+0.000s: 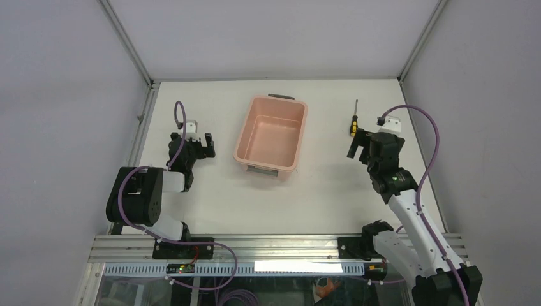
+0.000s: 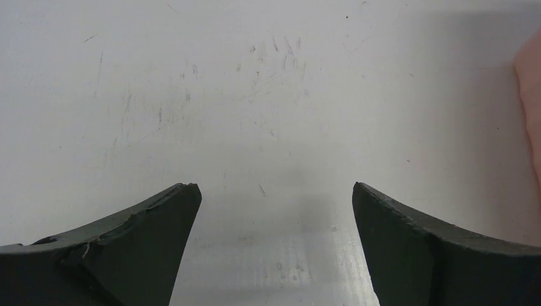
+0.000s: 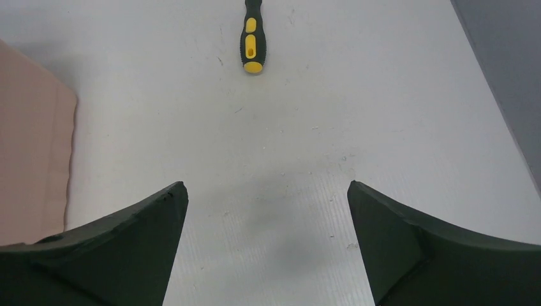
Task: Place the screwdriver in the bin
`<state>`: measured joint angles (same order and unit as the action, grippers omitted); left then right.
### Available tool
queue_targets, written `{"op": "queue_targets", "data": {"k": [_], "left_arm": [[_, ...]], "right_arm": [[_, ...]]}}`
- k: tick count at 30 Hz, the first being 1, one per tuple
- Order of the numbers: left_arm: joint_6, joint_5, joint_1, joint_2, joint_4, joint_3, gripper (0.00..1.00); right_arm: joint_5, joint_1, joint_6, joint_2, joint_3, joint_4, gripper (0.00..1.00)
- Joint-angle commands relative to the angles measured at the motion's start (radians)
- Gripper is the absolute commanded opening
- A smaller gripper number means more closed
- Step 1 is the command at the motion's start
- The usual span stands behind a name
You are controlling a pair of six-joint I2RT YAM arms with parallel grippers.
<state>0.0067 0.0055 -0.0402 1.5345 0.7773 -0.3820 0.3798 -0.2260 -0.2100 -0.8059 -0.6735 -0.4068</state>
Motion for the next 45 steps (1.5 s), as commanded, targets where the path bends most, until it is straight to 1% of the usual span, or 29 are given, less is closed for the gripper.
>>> {"op": "queue_targets", "data": {"k": [1,4,7,9,12,15,17,19,24,27,29,33,35,37,39,40,41,42,43,44,45], "left_arm": [[-0.016,0.004,-0.008,-0.027,0.027,-0.001,0.99],[-0.016,0.004,-0.008,-0.027,0.027,-0.001,0.99],[-0.016,0.004,-0.009,-0.027,0.027,-0.001,0.99],[-0.016,0.004,-0.009,-0.027,0.027,-0.001,0.99],[-0.016,0.004,-0.008,-0.028,0.027,-0.001,0.99],[-0.016,0.004,-0.009,-0.027,0.027,-0.001,0.99],[-0.016,0.005,-0.007,-0.028,0.027,0.0,0.99],[-0.016,0.005,-0.008,-0.027,0.028,0.0,0.99],[-0.016,0.004,-0.008,-0.027,0.026,-0.001,0.99],[-0.016,0.004,-0.008,-0.027,0.026,-0.001,0.99],[-0.016,0.004,-0.009,-0.027,0.025,-0.001,0.99],[-0.016,0.005,-0.009,-0.027,0.026,-0.001,0.99],[-0.016,0.004,-0.008,-0.027,0.027,-0.001,0.99],[-0.016,0.004,-0.009,-0.027,0.027,-0.001,0.99],[-0.016,0.005,-0.008,-0.027,0.026,-0.001,0.99],[-0.016,0.005,-0.009,-0.027,0.027,-0.001,0.99],[-0.016,0.003,-0.009,-0.028,0.027,-0.001,0.99],[-0.016,0.004,-0.007,-0.027,0.027,-0.001,0.99],[-0.016,0.004,-0.008,-0.027,0.027,-0.001,0.99],[-0.016,0.004,-0.008,-0.027,0.027,-0.001,0.99],[-0.016,0.004,-0.009,-0.028,0.027,-0.001,0.99]], "right_arm": [[0.01,-0.001,-0.032,-0.011,-0.029,0.055,0.99],[0.004,-0.001,-0.038,-0.038,-0.07,0.052,0.99],[0.015,0.003,-0.05,-0.133,-0.174,0.006,0.99],[-0.015,0.025,-0.017,-0.263,-0.291,-0.078,0.99],[-0.057,0.077,0.006,-0.5,-0.488,-0.212,0.99],[-0.122,0.136,0.031,-0.705,-0.628,-0.233,0.99],[-0.189,0.171,0.047,-0.83,-0.743,-0.273,0.99],[-0.222,0.195,0.06,-0.967,-0.836,-0.311,0.99],[-0.29,0.222,0.092,-1.18,-0.996,-0.344,0.96],[-0.327,0.223,0.09,-1.277,-1.066,-0.372,0.91],[-0.329,0.223,0.082,-1.328,-1.106,-0.4,0.85],[-0.322,0.244,0.068,-1.368,-1.099,-0.389,0.68],[-0.31,0.244,0.061,-1.375,-1.09,-0.369,0.64],[-0.305,0.244,0.058,-1.378,-1.075,-0.33,0.62],[-0.273,0.25,0.041,-1.391,-1.082,-0.327,0.56],[-0.262,0.253,0.032,-1.4,-1.093,-0.335,0.49],[-0.259,0.257,0.026,-1.405,-1.105,-0.346,0.38],[-0.261,0.258,0.028,-1.405,-1.114,-0.356,0.2],[-0.267,0.259,0.036,-1.4,-1.117,-0.358,0.11],[-0.275,0.259,0.049,-1.384,-1.116,-0.357,0.04],[-0.281,0.259,0.062,-1.355,-1.118,-0.36,0.01]]}}
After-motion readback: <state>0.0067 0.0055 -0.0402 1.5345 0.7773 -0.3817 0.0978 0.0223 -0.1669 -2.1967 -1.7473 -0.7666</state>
